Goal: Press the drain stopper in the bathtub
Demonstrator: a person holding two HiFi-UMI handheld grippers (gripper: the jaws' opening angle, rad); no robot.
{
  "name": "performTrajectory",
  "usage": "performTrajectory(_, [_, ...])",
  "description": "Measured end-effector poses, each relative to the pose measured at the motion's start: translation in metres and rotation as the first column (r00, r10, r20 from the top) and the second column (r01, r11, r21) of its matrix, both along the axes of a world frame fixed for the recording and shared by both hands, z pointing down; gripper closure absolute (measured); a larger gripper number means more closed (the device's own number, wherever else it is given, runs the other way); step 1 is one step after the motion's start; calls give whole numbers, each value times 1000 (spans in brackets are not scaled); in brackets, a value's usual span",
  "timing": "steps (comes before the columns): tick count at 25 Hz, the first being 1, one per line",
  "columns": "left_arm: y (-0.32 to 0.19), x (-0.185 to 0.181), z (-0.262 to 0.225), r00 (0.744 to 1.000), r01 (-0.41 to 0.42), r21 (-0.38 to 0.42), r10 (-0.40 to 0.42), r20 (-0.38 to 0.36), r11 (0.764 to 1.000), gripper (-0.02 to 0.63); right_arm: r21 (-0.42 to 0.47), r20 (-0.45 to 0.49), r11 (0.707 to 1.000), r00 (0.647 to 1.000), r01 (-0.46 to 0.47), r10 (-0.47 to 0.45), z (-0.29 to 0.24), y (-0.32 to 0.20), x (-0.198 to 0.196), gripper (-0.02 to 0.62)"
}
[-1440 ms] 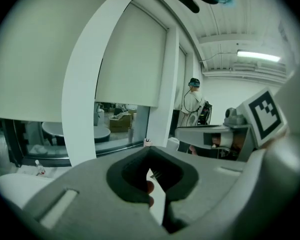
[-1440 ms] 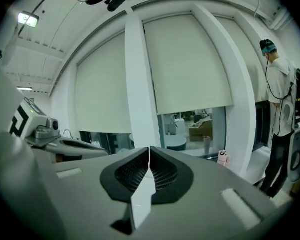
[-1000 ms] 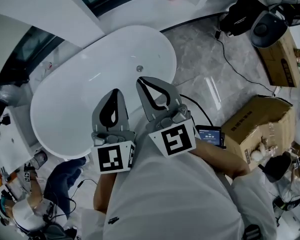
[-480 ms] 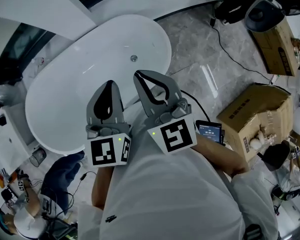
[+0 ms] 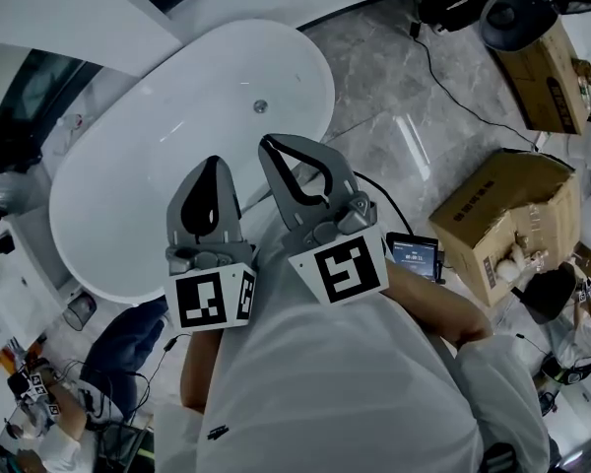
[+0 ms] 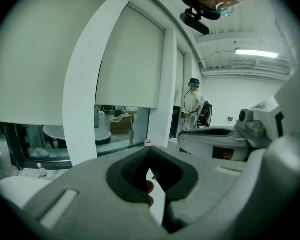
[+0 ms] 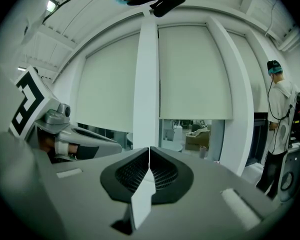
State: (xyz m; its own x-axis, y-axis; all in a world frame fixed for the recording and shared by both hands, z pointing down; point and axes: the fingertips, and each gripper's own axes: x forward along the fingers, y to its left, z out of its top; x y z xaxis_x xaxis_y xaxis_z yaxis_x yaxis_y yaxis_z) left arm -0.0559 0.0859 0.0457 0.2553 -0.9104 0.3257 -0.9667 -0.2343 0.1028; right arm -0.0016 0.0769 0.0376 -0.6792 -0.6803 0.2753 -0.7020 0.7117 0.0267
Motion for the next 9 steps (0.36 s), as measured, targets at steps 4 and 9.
performTrajectory(4, [1,-3,3,1000,6,-5,-6,-4,1000,602,-1,5,1000,1000,-6,6,1,0,-1,597])
performTrajectory(9, [0,-3,4,1000,-8,-4,8,-12,1000,602,3,0,1000,1000,-8,8,3,1,-3,597])
